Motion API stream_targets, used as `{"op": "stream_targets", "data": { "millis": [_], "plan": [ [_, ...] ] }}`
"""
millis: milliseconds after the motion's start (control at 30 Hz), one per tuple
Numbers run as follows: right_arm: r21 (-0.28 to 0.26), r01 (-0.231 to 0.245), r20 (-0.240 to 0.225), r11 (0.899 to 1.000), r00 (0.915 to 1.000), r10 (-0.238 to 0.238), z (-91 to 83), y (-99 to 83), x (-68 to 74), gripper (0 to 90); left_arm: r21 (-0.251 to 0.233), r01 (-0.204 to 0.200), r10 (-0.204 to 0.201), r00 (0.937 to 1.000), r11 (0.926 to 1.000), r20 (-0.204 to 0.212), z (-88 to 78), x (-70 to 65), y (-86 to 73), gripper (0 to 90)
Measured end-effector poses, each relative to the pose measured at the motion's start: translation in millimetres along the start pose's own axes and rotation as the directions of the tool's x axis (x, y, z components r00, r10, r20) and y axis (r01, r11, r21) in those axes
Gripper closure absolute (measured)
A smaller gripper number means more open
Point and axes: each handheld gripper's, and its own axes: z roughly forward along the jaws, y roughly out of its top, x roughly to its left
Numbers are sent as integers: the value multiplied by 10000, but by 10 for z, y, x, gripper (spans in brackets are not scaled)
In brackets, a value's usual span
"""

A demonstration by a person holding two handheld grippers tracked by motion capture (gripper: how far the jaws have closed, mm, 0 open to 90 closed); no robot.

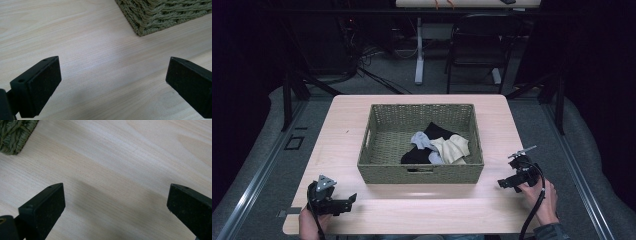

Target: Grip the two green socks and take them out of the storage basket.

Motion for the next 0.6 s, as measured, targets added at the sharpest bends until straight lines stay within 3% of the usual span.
{"op": "stream_targets", "data": {
  "millis": [133,233,600],
  "plan": [
    [-133,-136,16,9998,9999,136,6,-8,14,11,0,2,-2,10000,10000,8,0,-1,-1,0],
    [166,115,211,9998,9997,-119,-14,15,16,13,28,12,-12,10000,10000,25,7,5,0,0],
    [97,203,67,9997,9998,-204,-104,79,5,17,131,72,-71,10000,9999,-63,35,2,13,0]
  ]
}}
